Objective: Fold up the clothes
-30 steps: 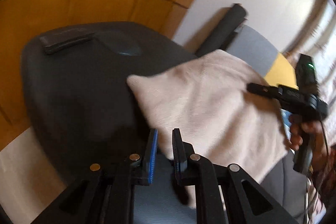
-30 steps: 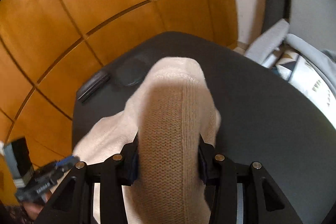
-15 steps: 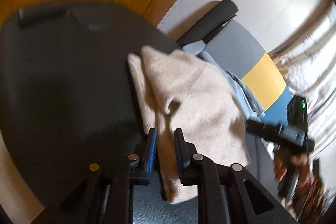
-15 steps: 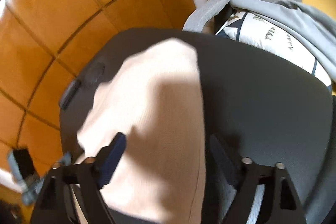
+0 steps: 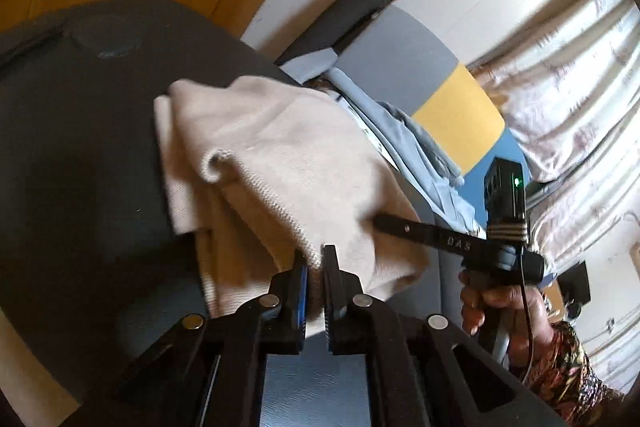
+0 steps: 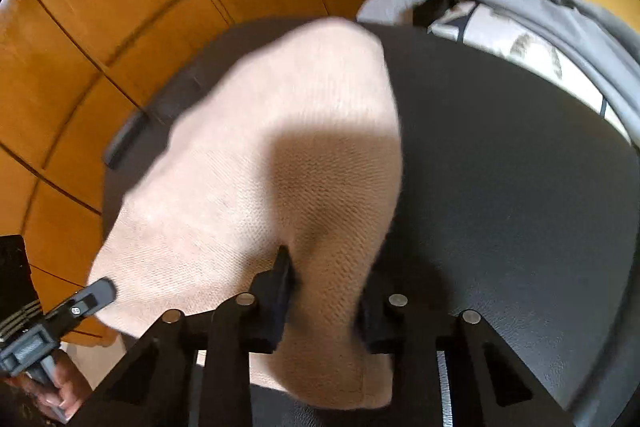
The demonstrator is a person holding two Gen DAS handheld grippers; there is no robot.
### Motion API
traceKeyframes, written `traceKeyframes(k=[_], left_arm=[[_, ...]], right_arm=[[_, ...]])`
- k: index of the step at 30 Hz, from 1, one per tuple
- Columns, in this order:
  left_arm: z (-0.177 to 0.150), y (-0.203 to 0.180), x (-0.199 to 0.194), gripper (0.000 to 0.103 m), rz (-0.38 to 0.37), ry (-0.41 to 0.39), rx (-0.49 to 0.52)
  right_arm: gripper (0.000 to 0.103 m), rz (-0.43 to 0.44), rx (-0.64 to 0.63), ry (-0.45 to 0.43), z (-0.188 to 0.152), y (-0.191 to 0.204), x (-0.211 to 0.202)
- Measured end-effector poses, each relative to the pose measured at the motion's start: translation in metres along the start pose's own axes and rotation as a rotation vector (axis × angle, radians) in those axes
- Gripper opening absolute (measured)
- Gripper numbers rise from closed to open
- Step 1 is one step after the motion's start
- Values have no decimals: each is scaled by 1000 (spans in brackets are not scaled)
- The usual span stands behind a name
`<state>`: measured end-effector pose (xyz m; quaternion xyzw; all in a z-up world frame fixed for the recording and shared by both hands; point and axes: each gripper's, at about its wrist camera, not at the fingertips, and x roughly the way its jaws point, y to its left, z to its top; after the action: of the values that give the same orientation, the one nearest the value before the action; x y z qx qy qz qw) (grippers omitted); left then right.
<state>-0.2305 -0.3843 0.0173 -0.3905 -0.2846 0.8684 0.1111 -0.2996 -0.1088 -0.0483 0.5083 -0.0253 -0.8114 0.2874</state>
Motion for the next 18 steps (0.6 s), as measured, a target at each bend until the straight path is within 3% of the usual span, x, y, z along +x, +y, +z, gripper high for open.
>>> traceKeyframes(k=[2,5,7,10,14,16,17,18], left_arm=[[-5,-4,8,5,10,20,25],[-27,16,26,5,56,83,-13],[-50,26,40,5,69,136,-32],[-64,20,37,7,80,75,20],[-66,10,36,9,174,41,78],[-66,6,34,10,227,29,109],[-67,4,33,10,253,22,125],[-67,2,31,10,281,15,140]], right_arm=[[31,3,-2,20,0,-8,-4],[64,-79,-5,42,-9,-18,-5],[64,-120,16,26,-18,-22,-9],[64,-47,144,-53,-31,-32,-26],[80,-30,171,-52,-31,-27,-22],[44,-43,129,-9,-31,-20,-9],[33,-67,95,5,-33,-11,-2],[33,-98,60,11,-37,-1,6]])
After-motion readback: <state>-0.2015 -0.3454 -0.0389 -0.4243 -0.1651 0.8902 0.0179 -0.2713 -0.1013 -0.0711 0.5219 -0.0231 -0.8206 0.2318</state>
